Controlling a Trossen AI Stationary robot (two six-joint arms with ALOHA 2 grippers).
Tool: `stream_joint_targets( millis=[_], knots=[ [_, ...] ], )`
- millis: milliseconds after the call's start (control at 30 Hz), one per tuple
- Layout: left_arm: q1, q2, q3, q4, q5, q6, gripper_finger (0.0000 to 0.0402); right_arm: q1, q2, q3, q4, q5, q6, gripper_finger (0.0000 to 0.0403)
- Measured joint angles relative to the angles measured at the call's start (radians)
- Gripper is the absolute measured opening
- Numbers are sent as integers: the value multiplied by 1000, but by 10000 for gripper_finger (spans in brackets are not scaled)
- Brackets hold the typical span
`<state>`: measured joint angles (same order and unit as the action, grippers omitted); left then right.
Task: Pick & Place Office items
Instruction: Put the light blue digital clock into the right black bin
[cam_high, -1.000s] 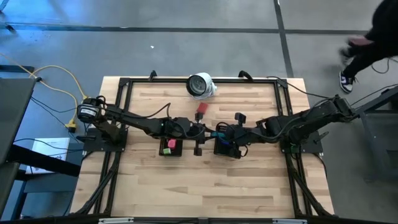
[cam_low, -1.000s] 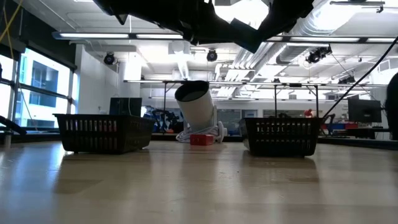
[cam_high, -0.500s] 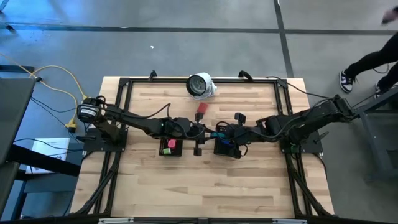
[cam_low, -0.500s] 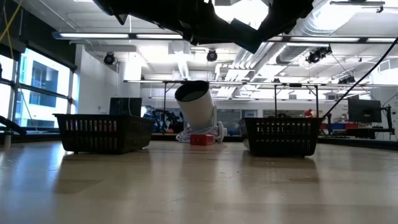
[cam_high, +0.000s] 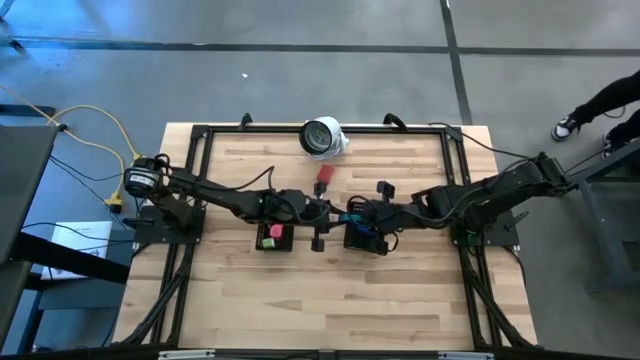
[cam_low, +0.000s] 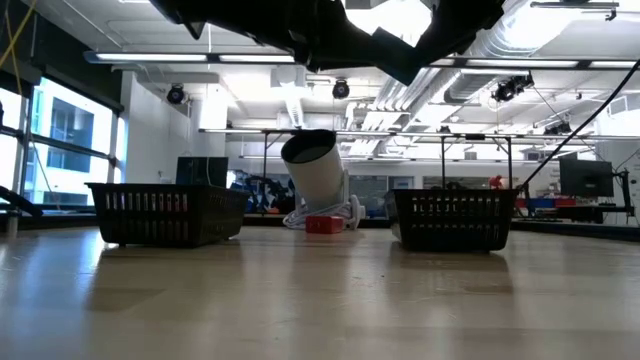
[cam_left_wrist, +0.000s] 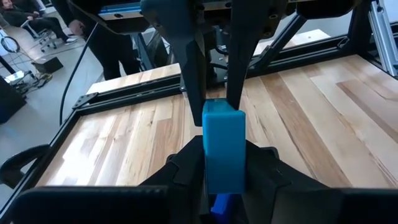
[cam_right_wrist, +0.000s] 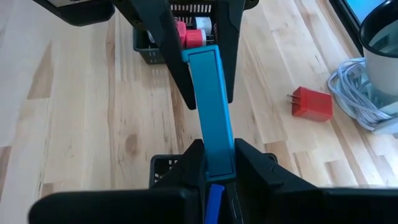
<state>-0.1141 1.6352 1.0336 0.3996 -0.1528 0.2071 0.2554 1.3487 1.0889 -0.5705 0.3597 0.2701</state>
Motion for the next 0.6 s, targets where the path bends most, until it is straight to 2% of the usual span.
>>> stream_joint_targets(
  millis=[133,367,600],
  knots=[
    [-4,-2,0,-2,-15,3,80,0,0,0,0,4,-8,45],
    [-28,-35,0,-50,-108,32,86,-1,0,0,0,20,-9,45],
    [-78,-107,0,-159,-264,51,161,-1,-6,0,-30,33,-12,45]
  ],
)
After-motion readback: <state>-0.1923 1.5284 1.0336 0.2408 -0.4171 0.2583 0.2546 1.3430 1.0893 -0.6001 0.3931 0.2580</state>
